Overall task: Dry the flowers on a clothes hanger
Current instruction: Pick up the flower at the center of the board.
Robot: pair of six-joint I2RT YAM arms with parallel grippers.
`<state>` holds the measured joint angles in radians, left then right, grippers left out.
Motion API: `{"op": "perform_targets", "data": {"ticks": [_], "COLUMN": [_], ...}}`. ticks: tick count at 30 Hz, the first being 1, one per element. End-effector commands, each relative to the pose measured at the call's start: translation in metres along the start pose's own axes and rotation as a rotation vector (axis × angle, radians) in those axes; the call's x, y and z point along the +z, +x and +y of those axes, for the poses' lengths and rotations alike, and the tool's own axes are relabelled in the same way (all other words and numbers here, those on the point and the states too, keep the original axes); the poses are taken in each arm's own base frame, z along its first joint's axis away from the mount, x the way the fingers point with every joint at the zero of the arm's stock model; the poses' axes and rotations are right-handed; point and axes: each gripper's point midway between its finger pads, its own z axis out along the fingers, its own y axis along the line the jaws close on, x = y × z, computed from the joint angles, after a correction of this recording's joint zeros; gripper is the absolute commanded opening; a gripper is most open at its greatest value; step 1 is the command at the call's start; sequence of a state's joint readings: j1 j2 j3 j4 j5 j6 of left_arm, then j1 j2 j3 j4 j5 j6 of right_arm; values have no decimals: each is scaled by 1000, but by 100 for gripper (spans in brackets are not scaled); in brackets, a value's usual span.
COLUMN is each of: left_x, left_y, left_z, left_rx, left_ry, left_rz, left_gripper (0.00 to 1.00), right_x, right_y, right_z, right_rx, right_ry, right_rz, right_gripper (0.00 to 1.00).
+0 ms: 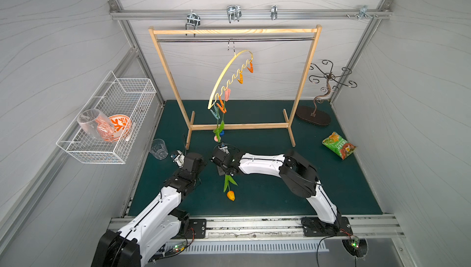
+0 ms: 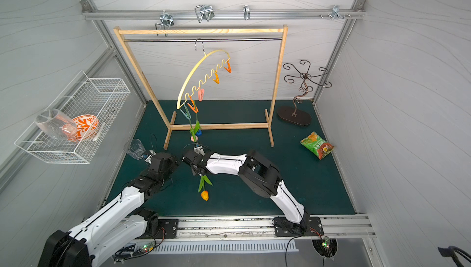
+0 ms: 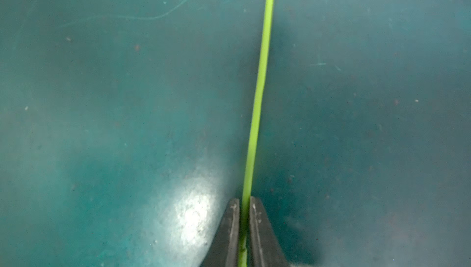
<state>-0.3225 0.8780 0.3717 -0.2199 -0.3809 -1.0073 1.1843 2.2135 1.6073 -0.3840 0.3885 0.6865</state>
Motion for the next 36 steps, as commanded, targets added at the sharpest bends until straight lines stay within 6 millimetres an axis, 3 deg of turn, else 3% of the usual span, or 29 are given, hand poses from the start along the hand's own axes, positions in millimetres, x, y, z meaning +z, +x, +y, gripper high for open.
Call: {"op": "perform_targets", "data": {"ticks": [1,4,10,19,26,30,36], "left_x": [-3,-5,-9,-14,-4,7,5], "left_y": [-8,-10,-16,-21,-12,-6,-11], "left_z": [-8,-6,0,15,33,54,55], "left_rx": [-21,-23,-45,-102,-221,-341,-327], "left_ry": [33,29,21,6,-1,-35,-28], "left_rz": [-25,-40,-78,-131,-29,16,-5], "left_gripper": [84,84,84,84,85,84,83], "right_x": [-8,-22,-55,-115,-166,-177,-183], "right_y": [10,2,-13,-29,-35,-59,-123], "right_z": [-5,-3,3,16,68,74,85], "right_rx": [-9,-12,-3,27,-101,-65,13], "right_ry": [21,9,-54,-284,-473,-435,-389], "right_rz": [22,-5,-67,-209,-310,-361,-431], "right_gripper": [6,0,0,0,0,0,0]}}
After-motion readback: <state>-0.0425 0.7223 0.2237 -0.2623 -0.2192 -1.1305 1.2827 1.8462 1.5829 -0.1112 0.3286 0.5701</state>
